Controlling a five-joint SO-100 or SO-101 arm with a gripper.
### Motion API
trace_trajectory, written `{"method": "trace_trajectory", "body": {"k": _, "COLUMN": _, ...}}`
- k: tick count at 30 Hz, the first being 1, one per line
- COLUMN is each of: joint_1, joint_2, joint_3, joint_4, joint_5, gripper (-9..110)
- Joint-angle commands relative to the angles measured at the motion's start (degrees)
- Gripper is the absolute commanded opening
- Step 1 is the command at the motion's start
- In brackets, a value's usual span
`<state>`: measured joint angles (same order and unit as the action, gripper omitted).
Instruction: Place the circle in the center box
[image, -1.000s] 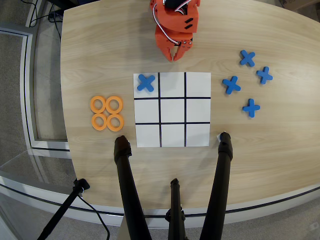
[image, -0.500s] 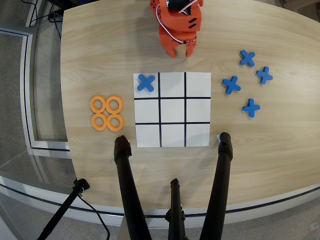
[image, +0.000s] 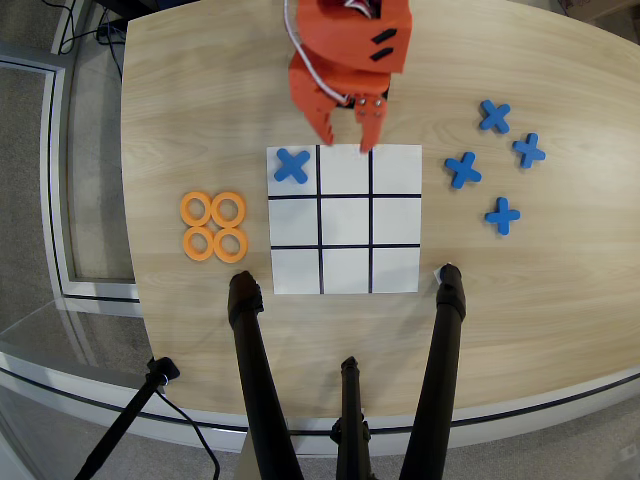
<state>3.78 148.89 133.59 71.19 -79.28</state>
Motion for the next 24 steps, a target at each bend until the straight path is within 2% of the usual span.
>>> {"method": "trace_trajectory", "body": {"k": 1, "joint_1": 3.5, "joint_2": -6.5, "joint_3": -5.2, "joint_4": -5.0, "joint_5": 0.4, "gripper": 16}}
{"method": "trace_trajectory", "body": {"k": 7, "joint_1": 9.2, "joint_2": -17.2, "joint_3": -7.6, "joint_4": -14.4, "joint_5": -1.8, "gripper": 16}}
{"method": "trace_trajectory", "body": {"k": 24, "joint_1": 20.7, "joint_2": -44.0, "joint_3": -21.6, "joint_4": -19.5, "joint_5": -12.6, "gripper": 20}}
